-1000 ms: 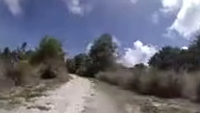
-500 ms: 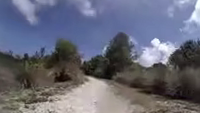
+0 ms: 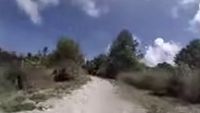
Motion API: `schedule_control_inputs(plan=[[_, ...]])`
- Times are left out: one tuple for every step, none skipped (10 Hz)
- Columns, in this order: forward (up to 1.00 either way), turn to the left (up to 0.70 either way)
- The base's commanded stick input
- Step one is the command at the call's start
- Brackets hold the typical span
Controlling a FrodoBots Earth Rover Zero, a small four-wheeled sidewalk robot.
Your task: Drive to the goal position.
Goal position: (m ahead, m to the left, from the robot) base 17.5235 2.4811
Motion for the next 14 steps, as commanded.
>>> schedule_control_inputs(plan=[[1.00, 0.00], [1.00, 0.00], [1.00, 0.00], [1.00, 0.00], [1.00, 0.00], [1.00, 0.00], [1.00, 0.00], [1.00, 0.00], [1.00, 0.00], [1.00, 0.00], [1.00, 0.00], [1.00, 0.00], [1.00, 0.00], [1.00, 0.00]])
